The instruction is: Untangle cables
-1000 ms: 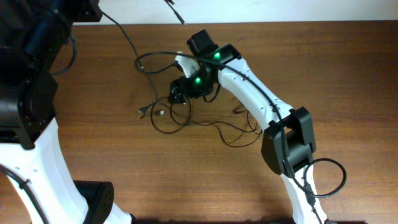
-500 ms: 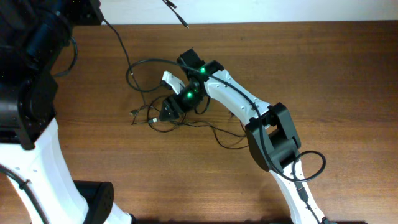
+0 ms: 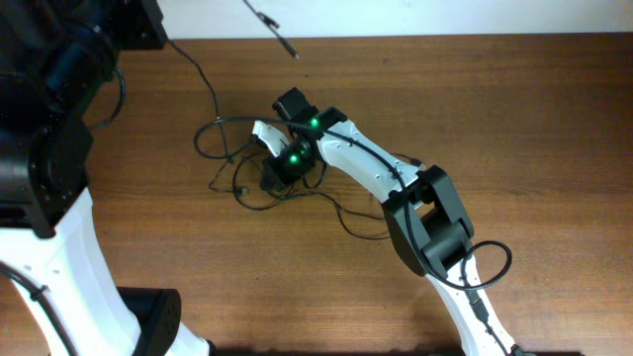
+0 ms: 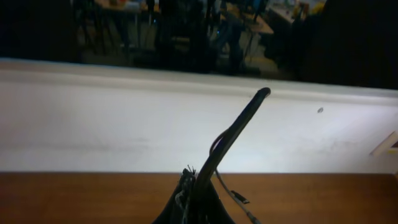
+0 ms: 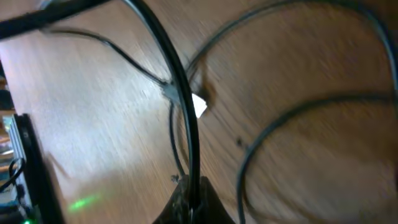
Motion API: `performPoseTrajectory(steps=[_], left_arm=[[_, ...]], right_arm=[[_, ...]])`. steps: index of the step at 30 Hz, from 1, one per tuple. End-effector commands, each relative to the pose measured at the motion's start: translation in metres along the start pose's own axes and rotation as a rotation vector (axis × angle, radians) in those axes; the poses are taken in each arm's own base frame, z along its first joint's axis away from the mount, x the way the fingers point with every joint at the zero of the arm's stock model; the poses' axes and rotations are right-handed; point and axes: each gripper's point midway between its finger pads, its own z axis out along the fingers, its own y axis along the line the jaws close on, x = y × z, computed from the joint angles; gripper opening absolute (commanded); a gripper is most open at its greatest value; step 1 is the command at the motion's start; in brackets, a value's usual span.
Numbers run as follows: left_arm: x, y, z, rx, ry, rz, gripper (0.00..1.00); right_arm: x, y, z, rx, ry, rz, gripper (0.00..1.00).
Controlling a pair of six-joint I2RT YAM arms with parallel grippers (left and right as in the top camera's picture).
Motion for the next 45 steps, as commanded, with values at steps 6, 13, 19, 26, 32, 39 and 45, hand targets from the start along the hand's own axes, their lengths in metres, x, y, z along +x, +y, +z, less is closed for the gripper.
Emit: performPoseTrajectory(steps=[6, 13, 19, 26, 32, 39, 45], left_arm=[[0.03, 0.051, 0.031, -0.255, 0.109, -0.007, 0.0], [0.005, 0.099, 0.044, -0.381, 0.01, 0.001, 0.0], [-0.038, 0.142, 0.025, -0.486, -0.152, 0.037, 0.0], [-0.052, 0.227, -0.02, -0.688, -0.217, 0.005, 0.0], [-0.047, 0.254, -0.038, -0.756, -0.186, 0.03, 0.0], [0.057, 0.307, -0.063, -0.9, 0.171, -0.208, 0.0], [0.141, 0.329, -0.09, -1.03, 0.419, -0.506, 0.0]], right_arm=[[0.023, -0.079, -0.165, 0.273, -0.1, 0.361, 0.04], [0.088, -0.138, -0.206, 0.422, -0.003, 0.678, 0.04], [0.089, -0.137, -0.203, 0.424, 0.005, 0.678, 0.04], [0.101, -0.146, -0.206, 0.498, 0.025, 0.734, 0.04], [0.113, -0.147, -0.198, 0.494, 0.062, 0.753, 0.04], [0.114, -0.147, -0.197, 0.492, 0.068, 0.756, 0.04], [0.117, -0.145, -0.197, 0.491, 0.079, 0.761, 0.04]])
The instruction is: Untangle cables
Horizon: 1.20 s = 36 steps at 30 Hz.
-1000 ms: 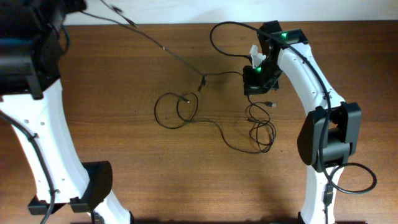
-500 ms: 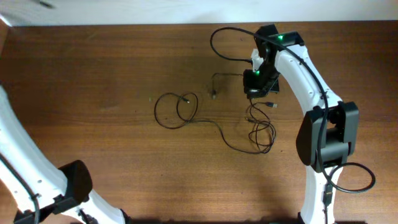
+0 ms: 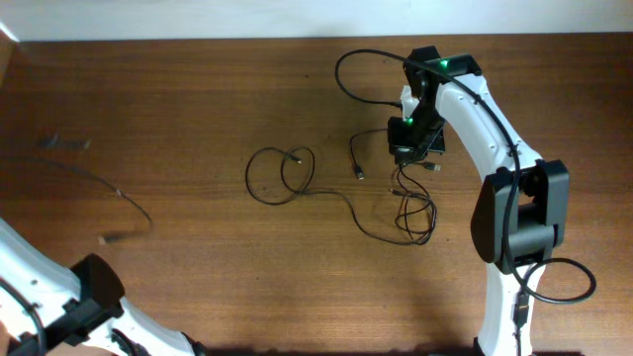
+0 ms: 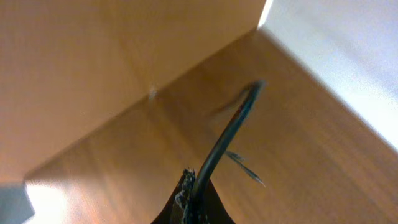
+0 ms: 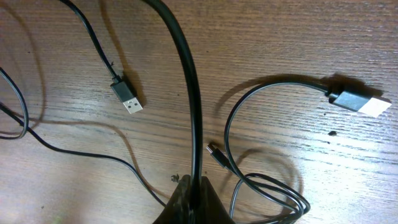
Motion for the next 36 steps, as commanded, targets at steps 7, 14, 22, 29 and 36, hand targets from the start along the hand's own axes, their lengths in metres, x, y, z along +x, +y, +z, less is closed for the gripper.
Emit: performPoseTrajectory(steps=[7, 14, 22, 29, 36], left_arm=[[0.029, 0.067, 0.04, -0.2, 0.158, -0.279, 0.0], [0.063, 0.054, 0.077, -0.212, 0.311, -0.196, 0.0], [0.045, -0.051, 0.077, -0.015, 0.184, 0.101, 0.0], [0.032, -0.067, 0.085, 0.033, 0.118, 0.241, 0.0], [0.089, -0.069, 0.142, 0.008, 0.285, 0.318, 0.03]], right_arm=[[0.002, -0.003, 0.005, 0.02, 0.013, 0.008, 0.04], [0.001, -0.003, 0.005, 0.018, 0.007, 0.007, 0.04], [0.001, -0.003, 0.005, 0.018, 0.006, 0.007, 0.04], [0.0, -0.003, 0.005, 0.017, 0.004, 0.006, 0.04], [0.001, -0.003, 0.005, 0.018, 0.006, 0.007, 0.04]])
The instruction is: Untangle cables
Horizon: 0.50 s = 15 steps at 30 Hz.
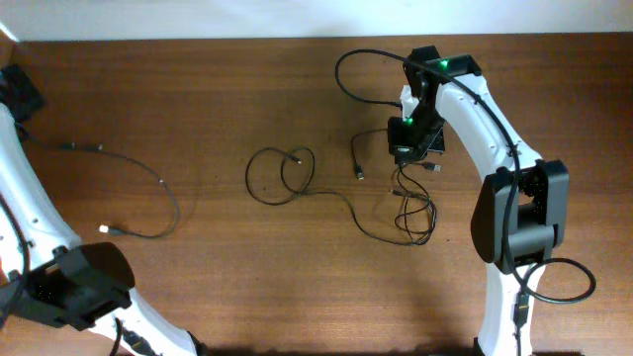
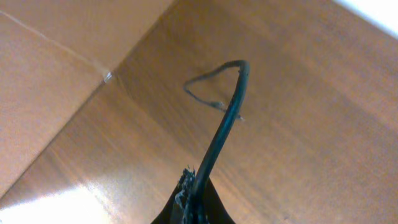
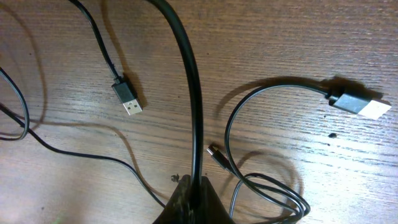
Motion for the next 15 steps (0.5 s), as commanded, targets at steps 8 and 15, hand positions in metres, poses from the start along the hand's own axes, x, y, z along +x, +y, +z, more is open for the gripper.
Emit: performPoseTrajectory(steps=[8, 15], left_arm=[[0.144, -0.035, 0.124, 0.072, 0.383, 0.096, 1.0], [0.182, -0.079, 0.133, 0.302, 0.472, 0.034, 1.0]], right_arm=[[0.002, -0.003, 0.005, 0.019, 0.012, 0.008, 0.04], [0.002, -0.003, 0.005, 0.019, 0.011, 0.008, 0.04]])
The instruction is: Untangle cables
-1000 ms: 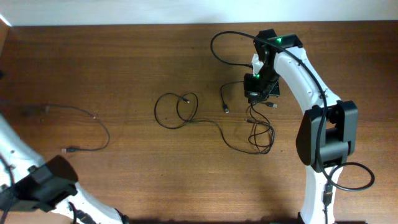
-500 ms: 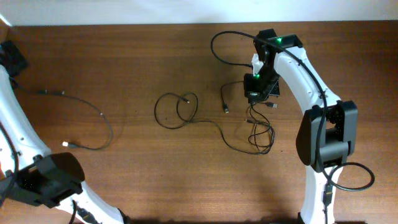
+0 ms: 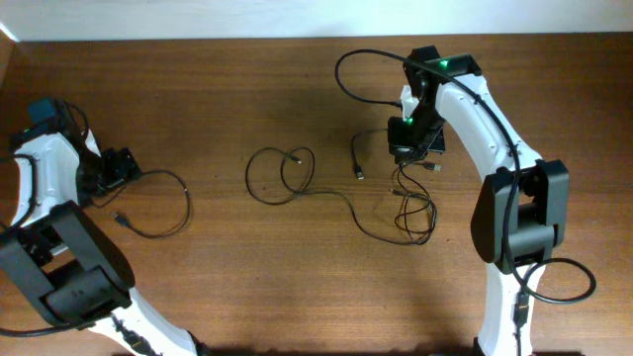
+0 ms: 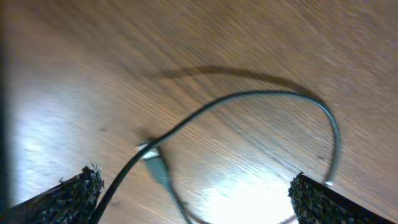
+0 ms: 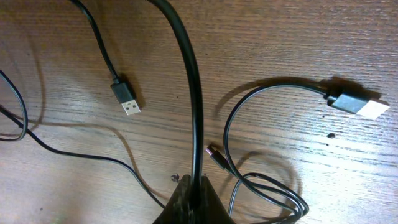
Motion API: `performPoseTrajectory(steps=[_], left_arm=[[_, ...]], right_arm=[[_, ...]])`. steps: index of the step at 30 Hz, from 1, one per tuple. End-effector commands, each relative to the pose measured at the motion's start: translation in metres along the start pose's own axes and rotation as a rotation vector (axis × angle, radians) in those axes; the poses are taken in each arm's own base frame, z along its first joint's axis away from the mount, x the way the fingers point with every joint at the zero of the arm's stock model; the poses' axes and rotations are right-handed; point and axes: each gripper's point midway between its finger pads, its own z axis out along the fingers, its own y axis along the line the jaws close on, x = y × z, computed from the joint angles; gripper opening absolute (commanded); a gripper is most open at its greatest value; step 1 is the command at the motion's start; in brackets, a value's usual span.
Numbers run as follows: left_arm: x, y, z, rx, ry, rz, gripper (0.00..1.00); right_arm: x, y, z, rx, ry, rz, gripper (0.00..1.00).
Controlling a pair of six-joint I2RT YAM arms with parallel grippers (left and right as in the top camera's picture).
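Observation:
At the table's left, a thin black cable (image 3: pixel 163 203) lies in a loose loop. My left gripper (image 3: pixel 115 170) is low over it, open, and the cable (image 4: pixel 249 97) with its small plug (image 4: pixel 153 163) rests on the wood between the fingertips (image 4: pixel 81 191). At the back right, my right gripper (image 3: pixel 413 140) is shut on a thick black cable (image 5: pixel 191 93) that arcs away to the back (image 3: pixel 346 69). A second thin cable (image 3: pixel 282 173) lies looped mid-table.
Round the right gripper lie a USB plug (image 5: pixel 127 99), a larger silver-tipped plug (image 5: pixel 354 102), a small plug (image 5: pixel 215 155) and a coil of thin cable (image 3: pixel 415 210). A thin strand (image 3: pixel 341 203) runs from the middle loop to that coil.
My left gripper was shut on the thin cable, raised at the far left back corner. Now it is open and low over the table, and the cable lies loose. The right gripper has not moved.
First both grippers were shut on cables, the right one in a tangle mid-table, the left one lifted away. Later the right held the thick cable at the back right with the cables spread out, and the left held its thin cable far left. Now that cable lies released.

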Motion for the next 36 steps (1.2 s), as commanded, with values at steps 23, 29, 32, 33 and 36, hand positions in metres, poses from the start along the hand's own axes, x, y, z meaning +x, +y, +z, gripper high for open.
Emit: performPoseTrajectory(steps=[23, 29, 32, 33, 36], left_arm=[[0.043, 0.051, 0.054, -0.21, 0.017, -0.389, 0.0], [0.038, 0.132, 0.051, -0.281, -0.055, -0.618, 0.0], [0.051, 0.178, 0.046, -0.36, -0.083, -0.848, 0.0], [0.055, 0.188, 0.046, -0.347, -0.081, -0.882, 0.06], [0.056, 0.185, 0.052, -0.191, -0.054, -0.951, 0.26]], right_arm=[[0.001, -0.003, 0.005, 0.018, 0.007, 0.003, 0.04], [0.0, -0.002, 0.005, 0.017, 0.001, 0.002, 0.04], [0.0, -0.002, 0.005, 0.017, 0.002, 0.002, 0.04], [0.0, -0.002, 0.005, 0.017, 0.001, 0.002, 0.04], [-0.001, -0.002, 0.005, 0.016, -0.001, 0.001, 0.04]])
